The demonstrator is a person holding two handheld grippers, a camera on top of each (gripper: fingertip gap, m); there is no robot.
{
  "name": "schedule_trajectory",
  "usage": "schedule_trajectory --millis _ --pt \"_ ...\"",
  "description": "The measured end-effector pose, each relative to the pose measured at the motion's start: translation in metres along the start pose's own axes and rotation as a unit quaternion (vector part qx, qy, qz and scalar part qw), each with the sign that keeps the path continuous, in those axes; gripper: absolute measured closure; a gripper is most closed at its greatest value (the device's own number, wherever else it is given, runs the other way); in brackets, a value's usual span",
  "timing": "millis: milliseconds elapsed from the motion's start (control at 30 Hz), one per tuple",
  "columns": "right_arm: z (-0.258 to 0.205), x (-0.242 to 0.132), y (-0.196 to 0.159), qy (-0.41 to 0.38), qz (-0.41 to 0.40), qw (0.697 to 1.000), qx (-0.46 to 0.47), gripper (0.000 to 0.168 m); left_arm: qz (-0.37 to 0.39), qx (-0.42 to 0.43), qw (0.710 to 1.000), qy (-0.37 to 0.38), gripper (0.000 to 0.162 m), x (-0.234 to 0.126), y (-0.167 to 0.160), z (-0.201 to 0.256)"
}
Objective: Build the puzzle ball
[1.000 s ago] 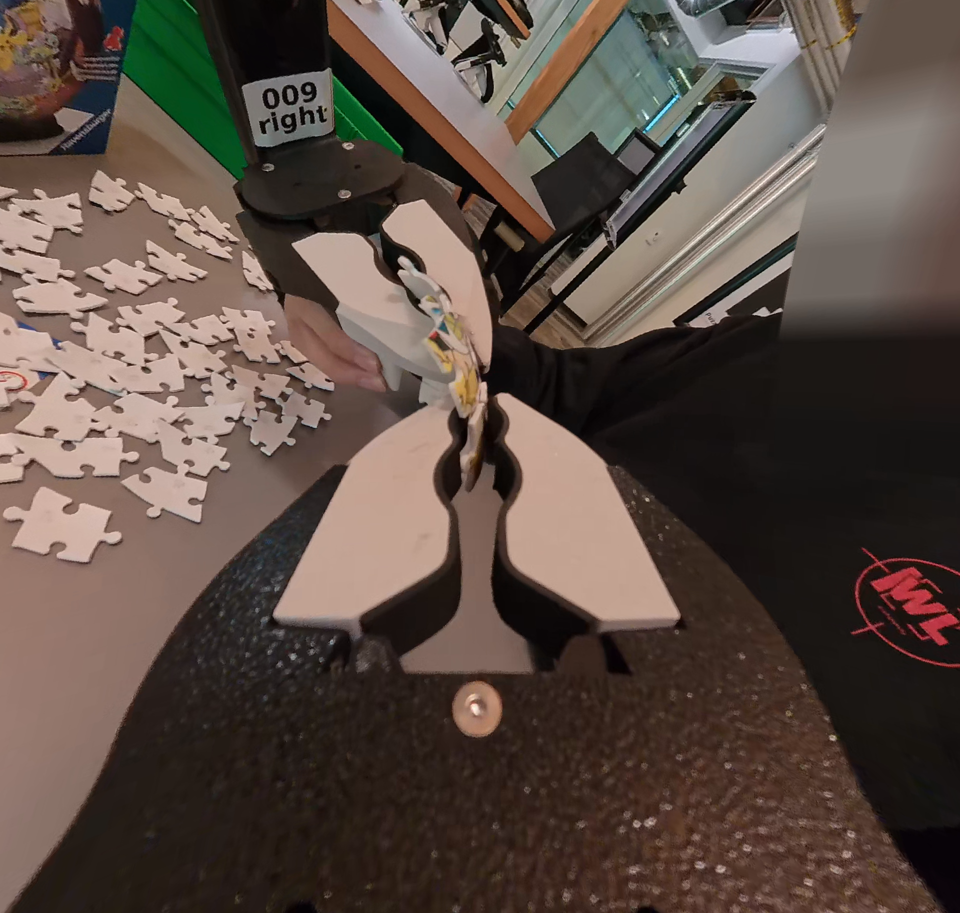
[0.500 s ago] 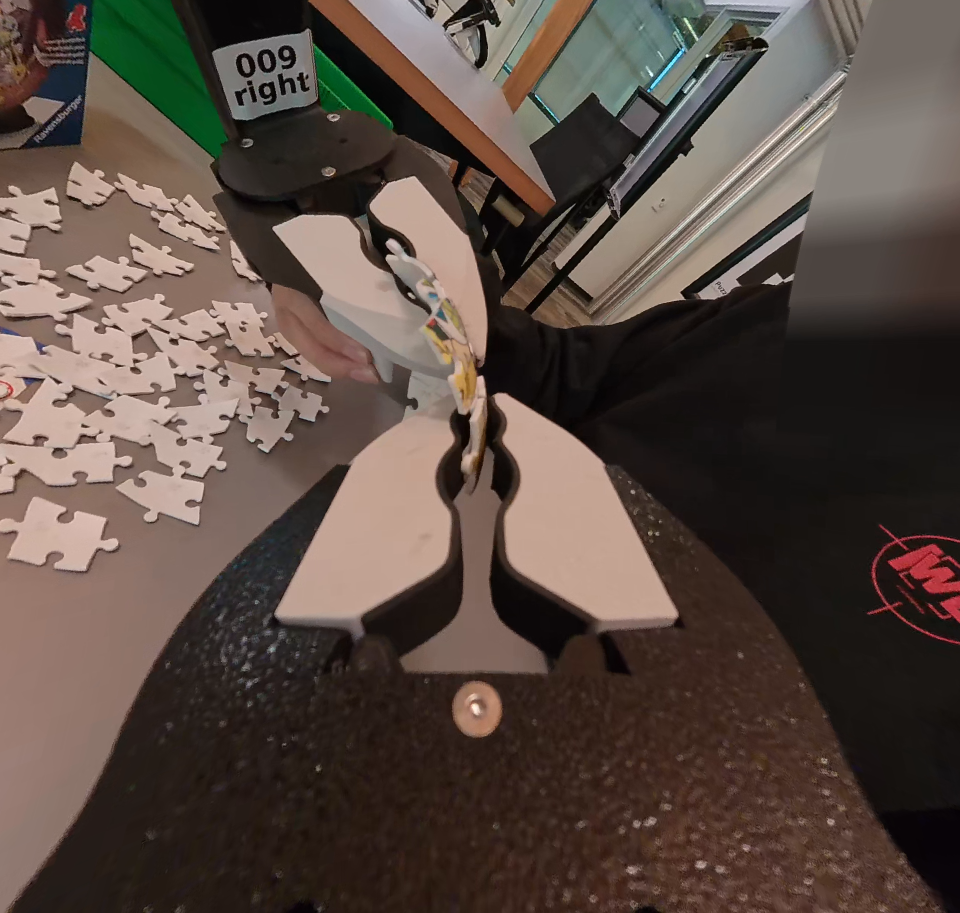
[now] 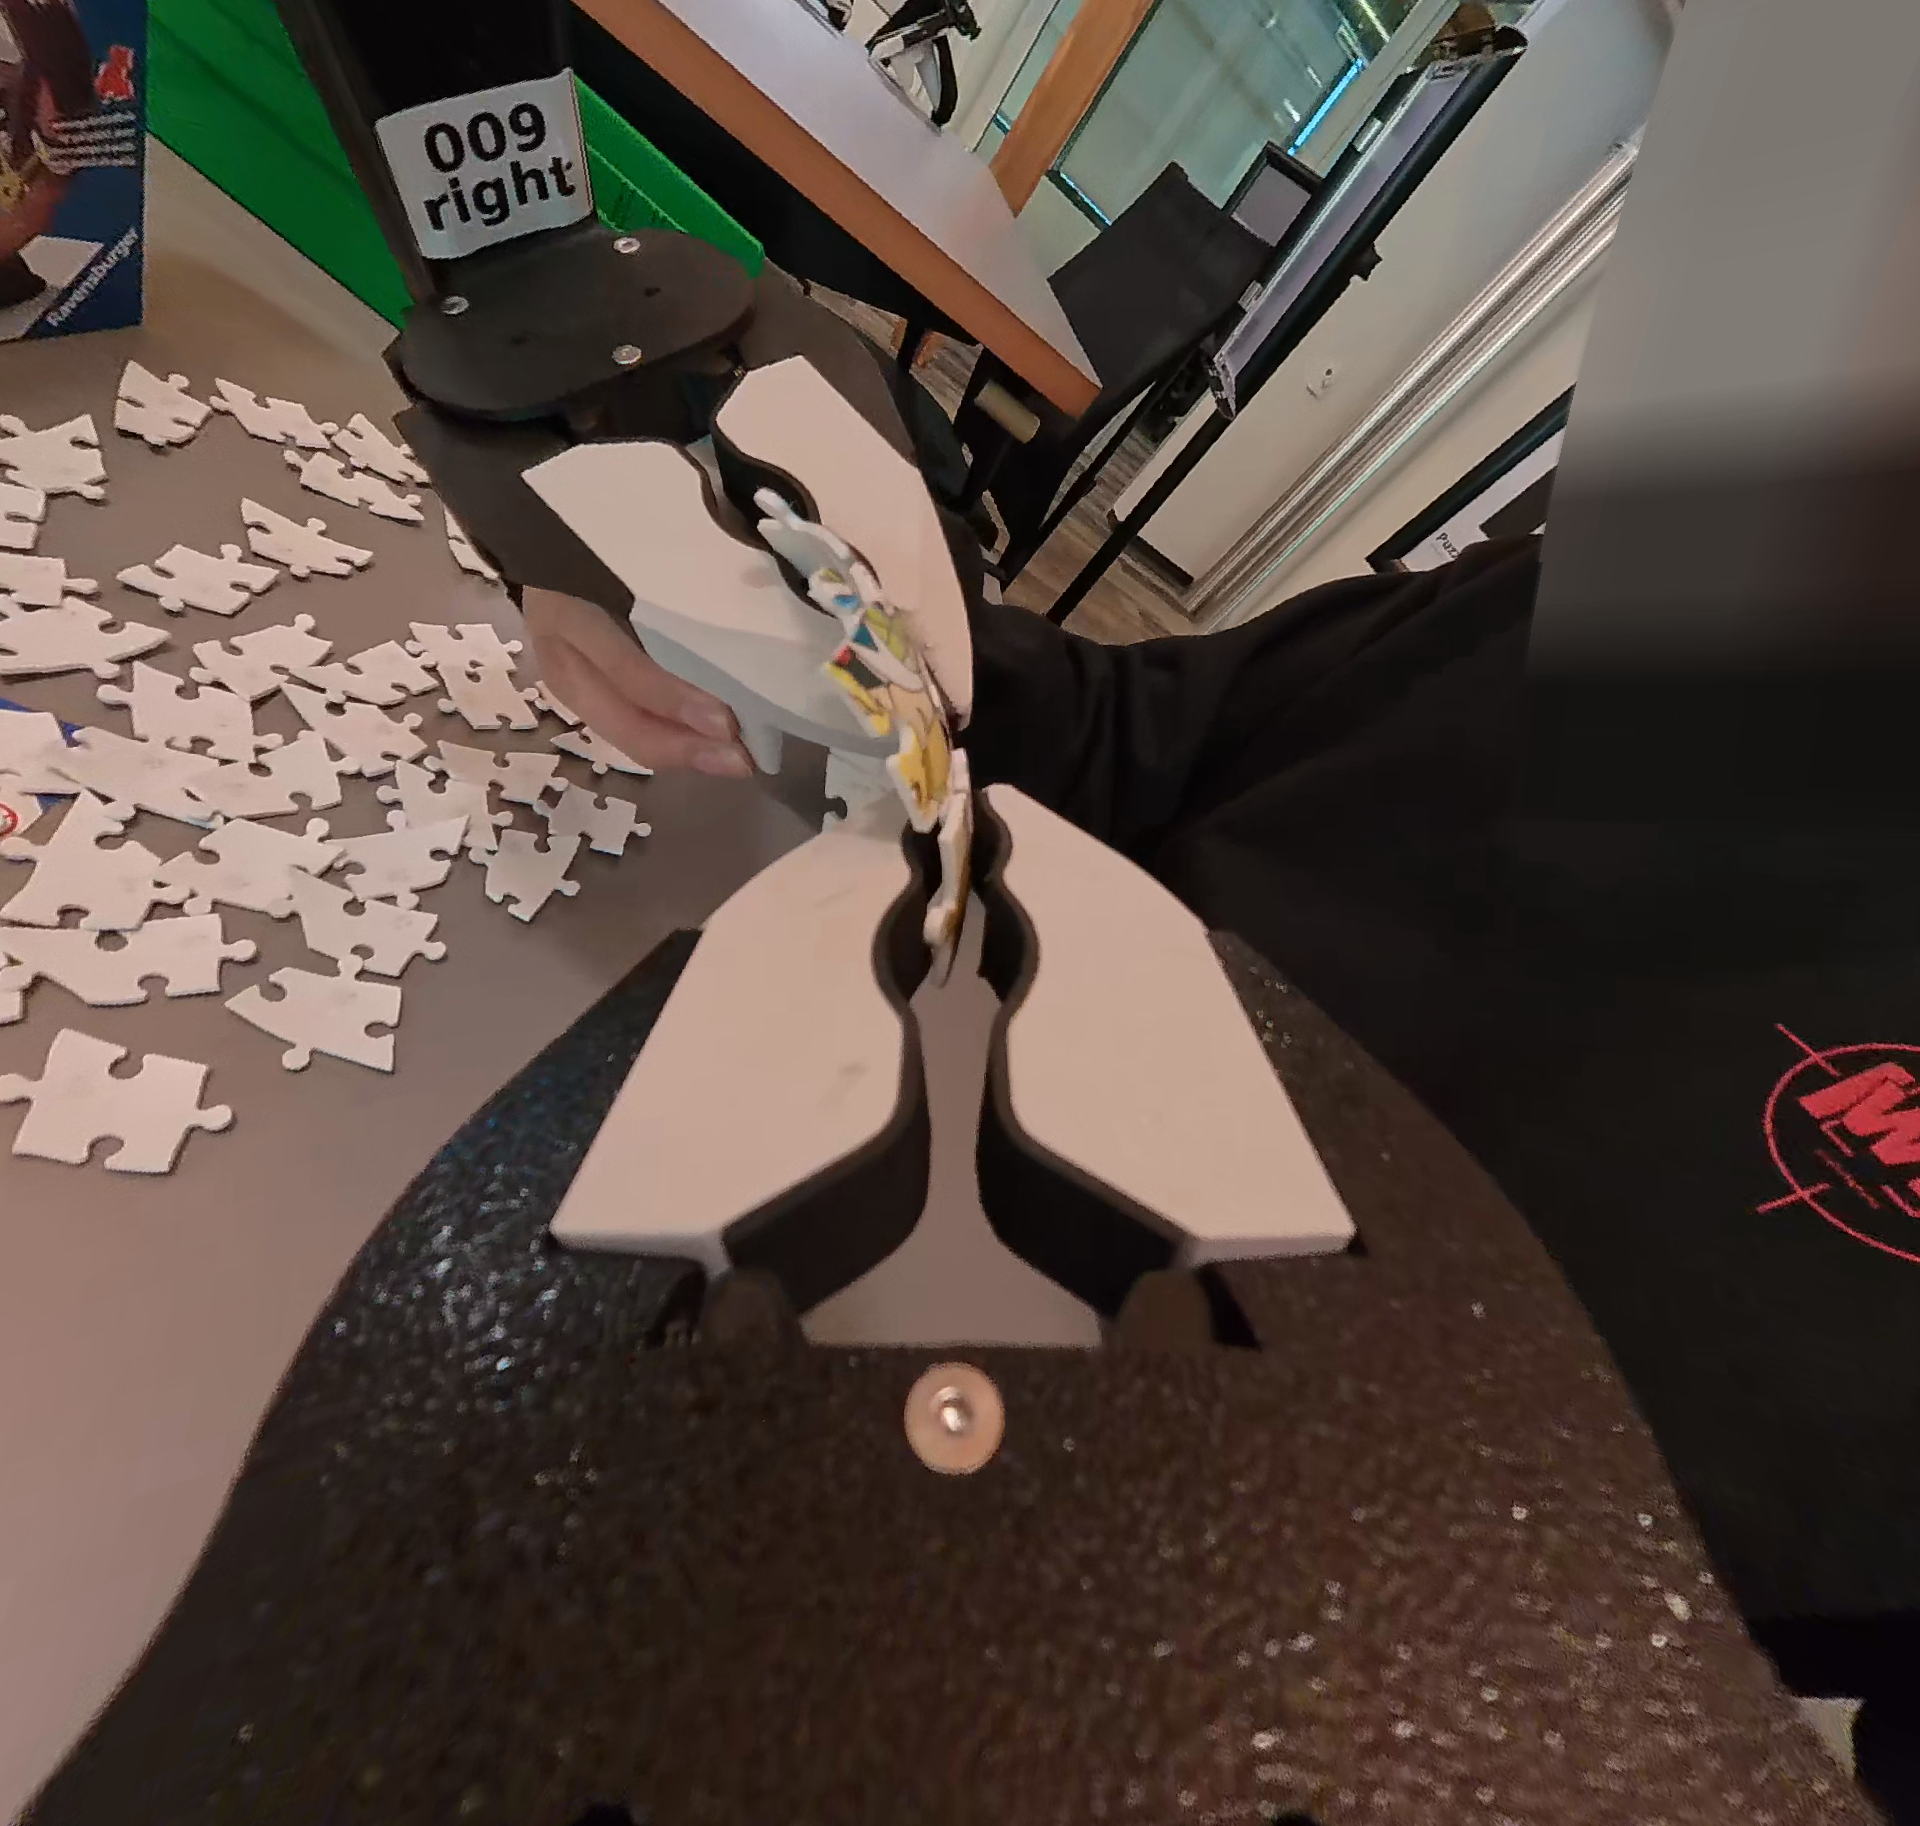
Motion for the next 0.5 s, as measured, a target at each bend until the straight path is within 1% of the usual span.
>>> schedule_trajectory --millis 167,367,500 --pt "-0.0013 0.0007 0.0014 0.005 0.003 1.000 -0.003 0.164 0.023 -0.018 0.999 -0.025 0.158 -0.0001 -0.0005 -0.0005" --pt "-0.0069 0.0034 0.0008 0.015 -0.010 0.999 -0.027 0.164 0.028 -0.016 0.998 -0.047 0.155 0.0027 0.0004 0.0051" --pt "-0.0074 0.0025 0.0006 0.011 -0.013 0.999 -0.032 0.164 0.022 -0.007 0.999 -0.037 0.158 0.0035 0.0007 0.0055"
Point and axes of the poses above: each gripper's, where its closed fingertips meet, x out along the fingers, y out of its top, z = x × y across the jaws, the point moved 6 cm from there along -x, back along the fingers, and after that the axes turned 2 degrees about -x, right-handed, at the moved point
